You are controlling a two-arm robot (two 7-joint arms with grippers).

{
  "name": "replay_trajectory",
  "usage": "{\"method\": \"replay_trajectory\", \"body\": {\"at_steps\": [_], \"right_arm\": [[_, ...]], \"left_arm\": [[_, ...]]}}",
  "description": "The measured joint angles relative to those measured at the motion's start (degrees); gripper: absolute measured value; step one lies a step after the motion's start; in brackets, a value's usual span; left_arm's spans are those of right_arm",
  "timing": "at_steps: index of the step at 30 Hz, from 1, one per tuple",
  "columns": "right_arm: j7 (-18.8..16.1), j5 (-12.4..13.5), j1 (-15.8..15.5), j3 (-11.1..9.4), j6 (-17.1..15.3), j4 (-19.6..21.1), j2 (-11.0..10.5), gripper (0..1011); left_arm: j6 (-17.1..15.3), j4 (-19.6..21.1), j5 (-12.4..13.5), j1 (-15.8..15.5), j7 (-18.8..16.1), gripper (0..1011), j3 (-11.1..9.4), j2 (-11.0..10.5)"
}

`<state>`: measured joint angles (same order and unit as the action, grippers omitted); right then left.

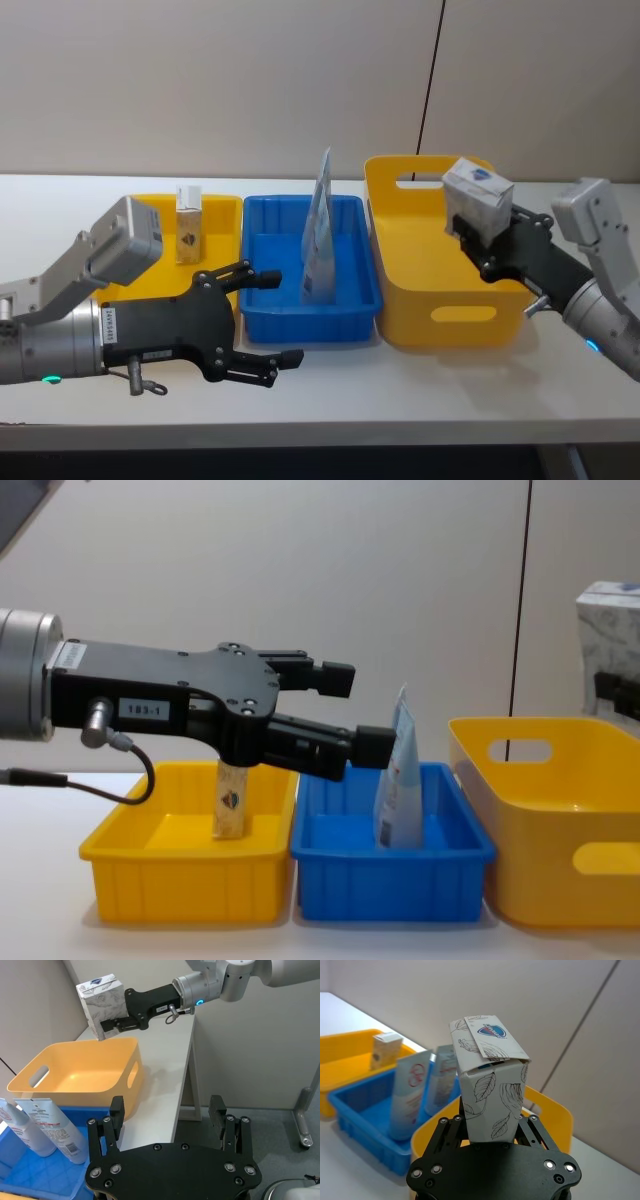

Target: Bimanual collaborative sorting of washing and personal care products

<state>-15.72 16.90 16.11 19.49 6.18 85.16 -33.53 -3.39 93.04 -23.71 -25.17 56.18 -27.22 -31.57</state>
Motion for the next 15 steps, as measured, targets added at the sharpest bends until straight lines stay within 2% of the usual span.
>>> {"method": "replay_trajectory", "body": {"at_steps": [5, 6, 15], "right_arm": [[5.0, -2.4, 0.2, -0.5, -1.8, -1.0, 2.0, 364], [5.0, -2.4, 0.2, -0.5, -1.8, -1.0, 2.0, 364], [12.7, -5.8, 1.5, -0.9, -5.1, -3.2, 6.0, 364]], "left_arm": [[0.0, 0.0, 0.0, 0.0, 0.0, 1002, 0.0, 0.0], [0.0, 0.0, 0.0, 0.0, 0.0, 1001, 0.0, 0.0], [0.0, 0.0, 0.0, 0.0, 0.0, 1001, 0.0, 0.0]]}}
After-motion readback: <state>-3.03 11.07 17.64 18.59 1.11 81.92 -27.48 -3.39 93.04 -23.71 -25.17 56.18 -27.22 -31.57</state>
